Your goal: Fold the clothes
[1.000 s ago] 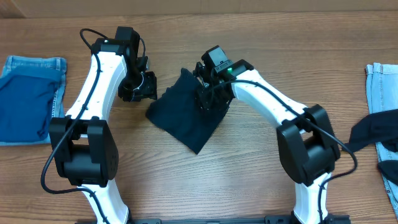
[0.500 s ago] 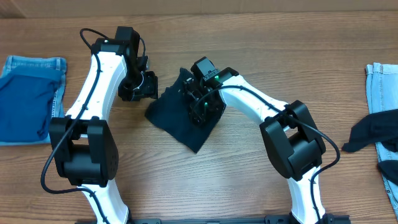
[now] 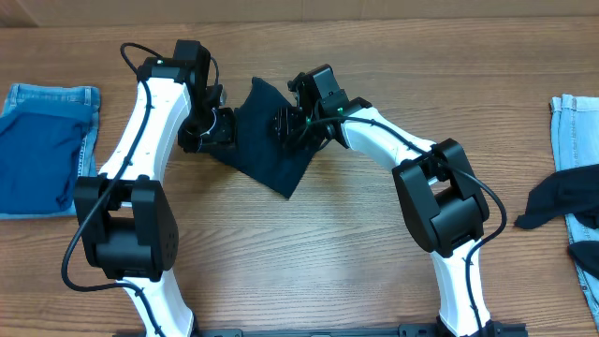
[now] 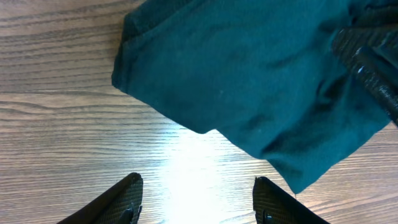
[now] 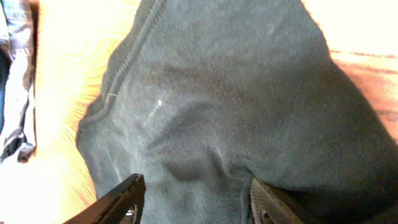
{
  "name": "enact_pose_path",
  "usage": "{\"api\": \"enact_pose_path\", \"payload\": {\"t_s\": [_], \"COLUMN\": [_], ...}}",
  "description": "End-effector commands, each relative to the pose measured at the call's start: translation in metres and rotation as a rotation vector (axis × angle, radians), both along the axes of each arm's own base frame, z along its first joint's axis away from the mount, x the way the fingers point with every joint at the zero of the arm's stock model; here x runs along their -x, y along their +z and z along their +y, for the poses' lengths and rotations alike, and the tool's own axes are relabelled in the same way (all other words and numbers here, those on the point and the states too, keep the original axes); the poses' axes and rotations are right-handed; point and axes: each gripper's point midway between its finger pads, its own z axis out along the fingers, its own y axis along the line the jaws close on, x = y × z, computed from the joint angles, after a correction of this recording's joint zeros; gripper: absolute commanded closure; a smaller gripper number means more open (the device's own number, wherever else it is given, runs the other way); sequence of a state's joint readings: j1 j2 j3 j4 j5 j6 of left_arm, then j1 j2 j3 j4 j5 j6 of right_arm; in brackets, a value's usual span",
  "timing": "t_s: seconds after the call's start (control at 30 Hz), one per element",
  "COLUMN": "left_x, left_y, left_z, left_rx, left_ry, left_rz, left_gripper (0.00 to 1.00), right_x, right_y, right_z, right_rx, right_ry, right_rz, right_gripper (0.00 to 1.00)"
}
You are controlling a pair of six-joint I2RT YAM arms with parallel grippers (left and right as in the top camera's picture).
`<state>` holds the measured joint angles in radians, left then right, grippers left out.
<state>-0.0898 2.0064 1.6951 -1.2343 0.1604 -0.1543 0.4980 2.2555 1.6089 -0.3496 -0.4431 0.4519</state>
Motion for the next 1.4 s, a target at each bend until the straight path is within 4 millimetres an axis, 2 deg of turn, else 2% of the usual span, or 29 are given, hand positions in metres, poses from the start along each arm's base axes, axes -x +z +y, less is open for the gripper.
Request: {"api": "enact_pose_path", "payload": {"t_s": [0.0,0.07,0.13,0.17,0.2,0.27,0.3,0.37,0.43,0.53,0.6,0.67,0.73,0.83,0.9,1.0,1.07,1.13,1.23,1.3,1.33,1.37], "left_x": [-0.004,-0.004,-0.004,-0.004,-0.006,-0.007,-0.006,-0.006,-0.006,-0.007,-0.007,-0.008,-0.008,-0.008,-0.008,-0.008,-0.006,-0.002,0.003,0.004,0.004,0.005], "left_y": [0.013,0.013,0.014,0.014,0.014,0.014,0.015,0.017,0.017,0.017,0.017,0.017,0.017,0.017,0.017,0.017,0.017,0.017,0.017,0.017,0.017,0.017], "left_z": [0.002,0.001,0.000,-0.002,-0.003,-0.004,-0.005,-0.014,-0.016,-0.016,-0.016,-0.016,-0.016,-0.016,-0.016,-0.016,-0.016,-0.016,-0.015,-0.015,-0.016,-0.016], "left_rx": [-0.002,0.002,0.008,0.019,0.026,0.030,0.037,0.089,0.106,0.105,0.105,0.105,0.106,0.105,0.105,0.105,0.104,0.102,0.100,0.101,0.101,0.103], "left_ry": [0.013,0.013,0.013,0.013,0.013,0.028,0.035,0.031,0.031,0.034,0.034,0.033,0.033,0.033,0.032,0.029,0.030,0.031,0.032,0.033,0.033,0.033], "left_rz": [-0.033,-0.031,-0.033,-0.035,-0.041,-0.041,-0.037,-0.034,-0.036,-0.038,-0.038,-0.041,-0.043,-0.041,-0.041,-0.041,-0.033,-0.016,0.003,0.008,0.009,0.011], "left_gripper": [0.40,0.40,0.40,0.40,0.39,0.39,0.39,0.39,0.39,0.38,0.38,0.38,0.38,0.38,0.38,0.38,0.38,0.38,0.37,0.37,0.37,0.37], "right_x": [-0.003,0.001,0.002,0.001,-0.002,-0.013,-0.021,-0.029,-0.039,-0.047,-0.043,-0.028,-0.004,0.036,0.074,0.097,0.109,0.111,0.100,0.082,0.075,0.069], "right_y": [-0.007,0.000,0.028,0.050,0.068,0.084,0.081,0.070,0.045,0.019,0.007,-0.002,-0.009,-0.023,-0.030,-0.027,-0.021,-0.020,-0.025,-0.017,-0.009,0.001], "right_z": [-0.001,0.003,0.001,-0.003,-0.012,-0.041,-0.061,-0.080,-0.101,-0.108,-0.103,-0.091,-0.076,-0.084,-0.099,-0.101,-0.090,-0.082,-0.091,-0.112,-0.119,-0.125], "right_rx": [-0.015,-0.039,-0.029,0.002,0.064,0.216,0.302,0.368,0.404,0.375,0.335,0.260,0.179,0.222,0.267,0.256,0.202,0.195,0.251,0.301,0.307,0.304], "right_ry": [-0.046,-0.013,0.055,0.093,0.105,0.063,0.026,0.029,0.033,0.062,0.087,0.142,0.208,0.238,0.236,0.253,0.279,0.288,0.214,0.165,0.148,0.146], "right_rz": [0.034,0.032,-0.055,-0.137,-0.210,-0.300,-0.320,-0.327,-0.298,-0.276,-0.242,-0.178,-0.086,0.087,0.276,0.379,0.419,0.413,0.405,0.376,0.363,0.342], "right_gripper": [0.44,0.42,0.38,0.38,0.35,0.32,0.32,0.32,0.33,0.32,0.32,0.32,0.33,0.38,0.42,0.42,0.47,0.49,0.49,0.49,0.44,0.35]}}
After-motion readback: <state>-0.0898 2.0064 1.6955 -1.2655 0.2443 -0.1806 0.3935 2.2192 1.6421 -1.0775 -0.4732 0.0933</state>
